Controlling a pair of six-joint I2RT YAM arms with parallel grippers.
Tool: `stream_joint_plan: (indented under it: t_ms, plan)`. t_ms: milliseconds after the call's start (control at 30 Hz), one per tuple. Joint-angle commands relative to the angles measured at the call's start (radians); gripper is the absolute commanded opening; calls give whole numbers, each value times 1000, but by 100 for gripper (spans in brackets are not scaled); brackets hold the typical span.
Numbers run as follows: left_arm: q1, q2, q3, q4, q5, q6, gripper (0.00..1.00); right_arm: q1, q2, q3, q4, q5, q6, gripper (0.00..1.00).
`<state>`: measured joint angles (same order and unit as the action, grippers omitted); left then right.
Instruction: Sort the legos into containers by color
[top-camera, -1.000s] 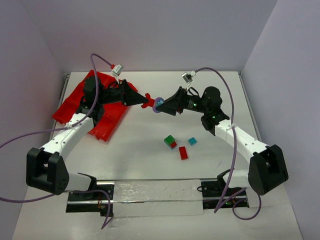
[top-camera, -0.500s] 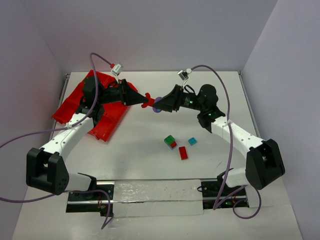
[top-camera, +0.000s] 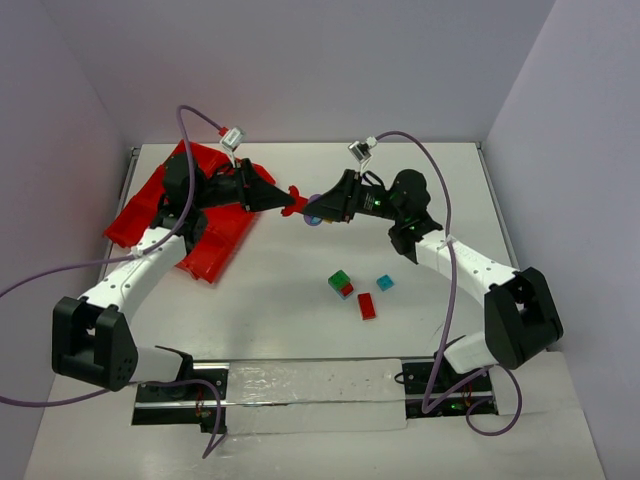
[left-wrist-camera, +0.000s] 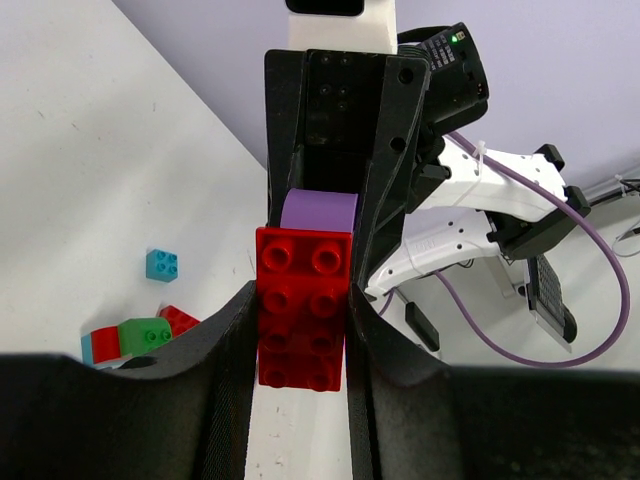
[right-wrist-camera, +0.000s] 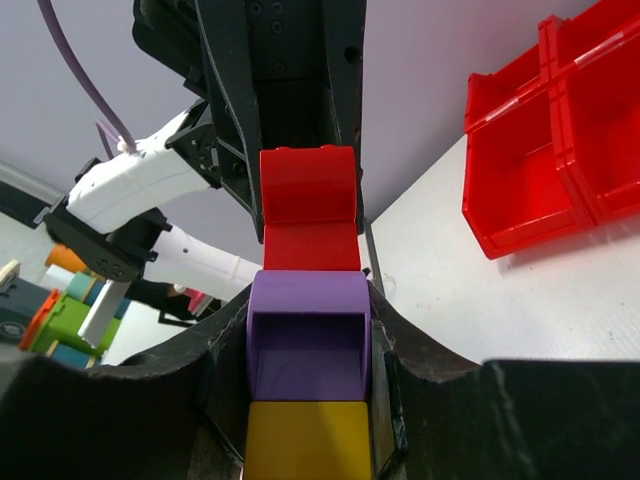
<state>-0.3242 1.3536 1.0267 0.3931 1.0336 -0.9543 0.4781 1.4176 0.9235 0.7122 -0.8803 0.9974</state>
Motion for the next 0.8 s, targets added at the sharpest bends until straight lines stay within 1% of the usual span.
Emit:
stream_joint_plan:
  t_ms: [0,67,167,300,367,467,533,567,600,667,700,733,767]
  plan:
    - [10,-37,11,7,-12,18,0,18,-9,-1,120,-15,2,0]
    - [34,-51,3,28,3,1,0,12,-17,-26,115,-11,-3,0]
    - [80,-79,0,15,16,6,0,0,-26,-55,116,-13,-11,0]
    - [103,-87,-50,155,64,-108,0,-15,-26,-98,162,-43,3,0]
    - [110,-87,-56,139,62,-96,0,-18,-28,-110,164,-46,-2,0]
    - [131,-99,-40,69,52,-34,0,-27,-39,-131,160,-52,-6,0]
    - [169,-99,-12,-80,30,64,0,-58,-54,-150,115,-43,-8,0]
    - [177,-97,10,-113,12,84,0,-64,-64,-152,99,-31,-25,0]
    - [210,-87,48,-202,-32,134,0,-74,-90,-142,3,14,-97,0]
    - [256,-45,126,-468,-153,244,0,-81,-134,-75,-360,137,-239,0]
    - [276,-16,196,-584,-244,274,0,-76,-157,-35,-508,230,-329,0]
    - [288,-11,208,-670,-322,293,0,-75,-171,-5,-606,312,-384,0]
    - [292,29,271,-750,-509,311,0,-75,-193,24,-664,416,-435,0]
